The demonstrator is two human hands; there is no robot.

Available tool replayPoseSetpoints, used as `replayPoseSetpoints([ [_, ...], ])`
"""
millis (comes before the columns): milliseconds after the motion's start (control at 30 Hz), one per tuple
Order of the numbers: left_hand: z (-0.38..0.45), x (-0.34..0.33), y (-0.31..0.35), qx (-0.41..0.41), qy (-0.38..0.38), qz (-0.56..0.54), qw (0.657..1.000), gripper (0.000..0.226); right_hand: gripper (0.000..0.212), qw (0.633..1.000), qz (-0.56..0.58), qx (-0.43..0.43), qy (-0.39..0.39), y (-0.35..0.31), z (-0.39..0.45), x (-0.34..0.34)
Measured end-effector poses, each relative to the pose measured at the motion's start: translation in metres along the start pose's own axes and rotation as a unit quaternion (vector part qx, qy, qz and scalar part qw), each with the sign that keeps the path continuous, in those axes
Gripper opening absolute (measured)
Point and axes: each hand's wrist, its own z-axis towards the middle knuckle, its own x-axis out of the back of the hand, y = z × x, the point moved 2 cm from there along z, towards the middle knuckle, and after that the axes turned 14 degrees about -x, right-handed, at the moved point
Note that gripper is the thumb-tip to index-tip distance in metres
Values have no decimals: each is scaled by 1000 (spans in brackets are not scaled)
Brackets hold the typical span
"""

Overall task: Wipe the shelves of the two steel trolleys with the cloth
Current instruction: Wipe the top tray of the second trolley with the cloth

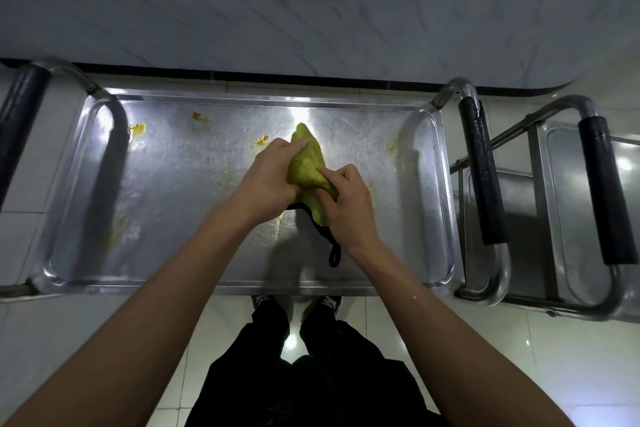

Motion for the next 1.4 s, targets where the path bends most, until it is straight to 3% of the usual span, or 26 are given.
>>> replayPoseSetpoints([
  [167, 4, -3, 1, -53, 5, 116, 992, 64, 26, 998, -30, 31, 43, 3, 2, 4],
  [300, 8, 1, 5, -78, 18, 178, 981, 43, 35, 999, -8, -18, -34, 10, 2, 6],
  [433, 11, 4, 6, -87, 39, 242, 966, 29, 39, 998, -7, -36, -42, 17, -3, 11],
  [500, 14, 4, 4, -92, 25, 239, 966, 29, 48, 999, -26, -30, -36, 18, -4, 12],
  [633, 15, -2, 2, -117, -6, 237, 964, 26, 40, 999, -51, -12, 0, 19, -3, 12],
  [800, 14, -9, -4, -144, -2, 239, 960, 25, 51, 993, -110, -1, 47, 20, 2, 15],
  [1167, 49, -13, -24, -187, 95, 192, 959, 29, 41, 973, -148, 71, 160, -6, 80, 24],
  [1267, 48, -36, -40, -161, 94, 212, 959, 31, 44, 976, -151, 79, 134, 13, 96, 12],
  [1400, 41, -79, -56, -101, 24, 233, 967, 29, 43, 986, -157, 40, 40, 62, 92, -5],
])
